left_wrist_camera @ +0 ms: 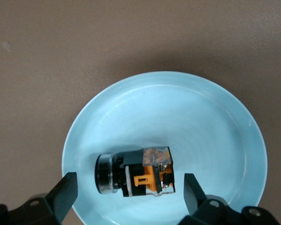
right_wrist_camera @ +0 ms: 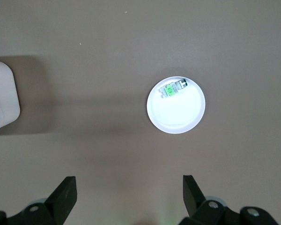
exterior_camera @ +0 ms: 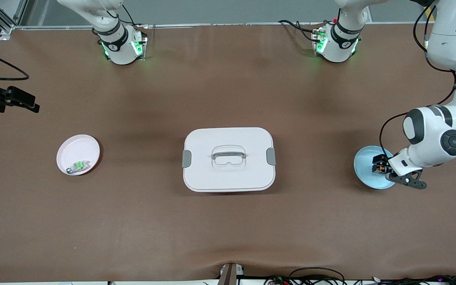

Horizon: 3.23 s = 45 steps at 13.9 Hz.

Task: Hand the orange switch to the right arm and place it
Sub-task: 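Close the left gripper on the orange switch and lift it, then carry the switch above the box while the right gripper reaches toward it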

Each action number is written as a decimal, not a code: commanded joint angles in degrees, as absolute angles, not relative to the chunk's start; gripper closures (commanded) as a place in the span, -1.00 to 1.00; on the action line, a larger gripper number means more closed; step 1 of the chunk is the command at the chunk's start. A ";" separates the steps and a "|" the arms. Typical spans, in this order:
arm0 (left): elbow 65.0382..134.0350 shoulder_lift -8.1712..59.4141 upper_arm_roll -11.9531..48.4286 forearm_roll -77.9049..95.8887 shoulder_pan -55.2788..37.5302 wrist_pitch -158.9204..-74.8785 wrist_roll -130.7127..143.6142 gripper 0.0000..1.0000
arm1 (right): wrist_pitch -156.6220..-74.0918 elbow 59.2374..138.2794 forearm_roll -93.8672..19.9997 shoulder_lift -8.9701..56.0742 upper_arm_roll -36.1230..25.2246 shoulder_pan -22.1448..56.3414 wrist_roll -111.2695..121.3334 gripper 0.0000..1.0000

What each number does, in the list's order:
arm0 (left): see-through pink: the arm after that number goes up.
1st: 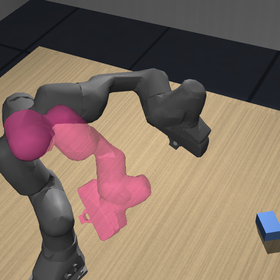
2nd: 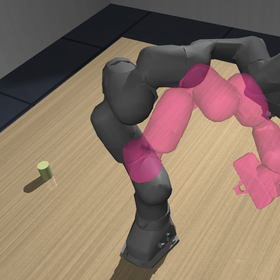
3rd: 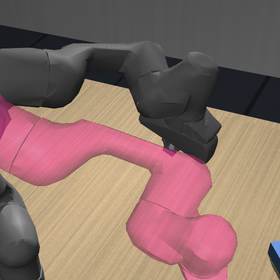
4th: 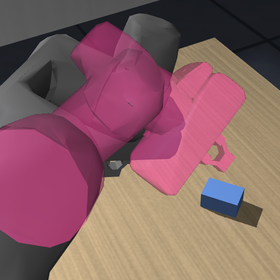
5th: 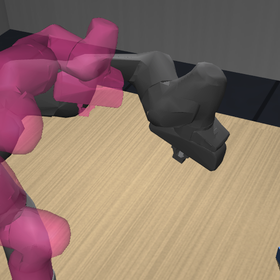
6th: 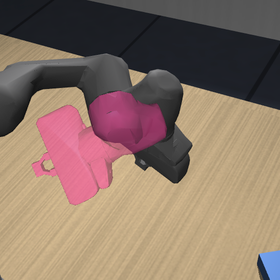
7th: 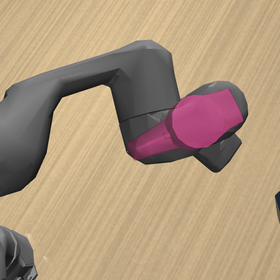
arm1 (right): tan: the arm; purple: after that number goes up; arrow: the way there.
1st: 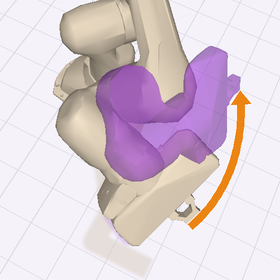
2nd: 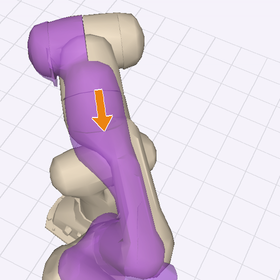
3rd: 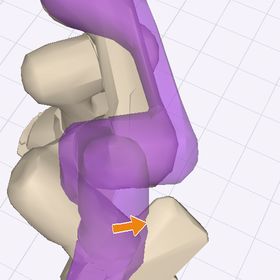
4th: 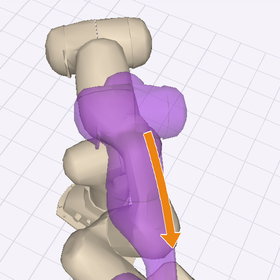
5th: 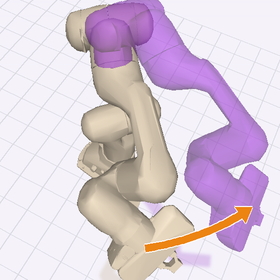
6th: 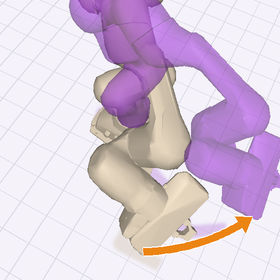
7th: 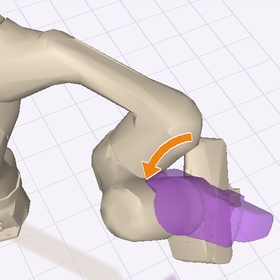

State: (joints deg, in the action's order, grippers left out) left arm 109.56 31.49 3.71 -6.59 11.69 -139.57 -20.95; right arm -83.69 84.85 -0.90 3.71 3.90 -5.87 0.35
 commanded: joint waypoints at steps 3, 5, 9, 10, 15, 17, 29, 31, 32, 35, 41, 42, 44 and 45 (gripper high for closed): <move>109.07 32.34 3.87 -6.77 11.69 -140.19 -18.11 -1.00 | -83.14 84.29 0.18 3.96 3.78 -5.45 -0.53 -1.00; 109.07 32.52 3.87 -6.68 11.69 -140.19 -18.11 -1.00 | -83.14 84.29 0.18 3.96 3.78 -5.36 -0.53 -1.00; 108.98 32.87 3.87 -6.68 11.87 -140.19 -18.11 -1.00 | -83.14 84.29 0.18 3.96 3.78 -5.45 -0.53 -1.00; 108.90 33.13 3.87 -6.68 11.87 -140.19 -18.02 -1.00 | -83.14 84.29 0.18 3.96 3.78 -5.36 -0.53 -1.00; 108.63 33.92 3.87 -6.68 11.78 -140.19 -17.93 -0.34 | -83.14 84.29 0.18 3.96 3.78 -5.45 -0.53 -1.00; 108.55 33.66 3.87 -6.68 11.60 -140.19 -17.93 0.38 | -83.06 84.29 0.18 3.96 3.78 -5.45 -0.53 -1.00; 103.46 28.57 7.46 -6.50 11.34 -134.41 -12.94 1.00 | -83.14 84.29 0.18 3.96 3.78 -5.54 -0.61 -1.00; 100.91 27.78 8.78 -6.50 11.16 -129.92 -10.38 1.00 | -83.32 84.29 0.18 4.13 3.78 -4.84 -0.70 -1.00; 99.77 27.60 9.66 -6.50 11.16 -127.64 -8.37 1.00 | -83.23 84.29 0.18 4.30 3.78 -4.75 -0.62 -1.00; 96.51 26.46 12.82 -6.16 11.51 -121.57 -3.53 1.00 | -83.15 84.20 0.09 4.31 3.69 -5.19 -0.62 -1.00; 88.87 24.35 15.81 6.84 11.34 -107.86 -1.06 1.00 | -80.42 83.85 -0.96 3.96 3.95 -0.54 -4.28 -1.00; 88.51 23.39 16.52 7.12 11.42 -105.58 0.51 1.00 | -80.42 83.93 -1.58 3.87 4.13 1.04 -8.05 -1.00; 88.07 21.36 18.10 7.12 11.08 -103.45 3.42 1.00 | -80.33 84.20 -3.85 3.52 4.13 5.52 -16.56 -1.00; 87.54 21.01 19.58 7.12 11.34 -102.23 5.25 1.00 | -80.42 84.29 -5.87 3.43 4.13 7.54 -21.14 -1.00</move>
State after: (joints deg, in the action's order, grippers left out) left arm 88.23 22.77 17.59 6.20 11.09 -104.99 2.44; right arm -81.27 84.62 -3.25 3.98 4.41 4.11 -13.73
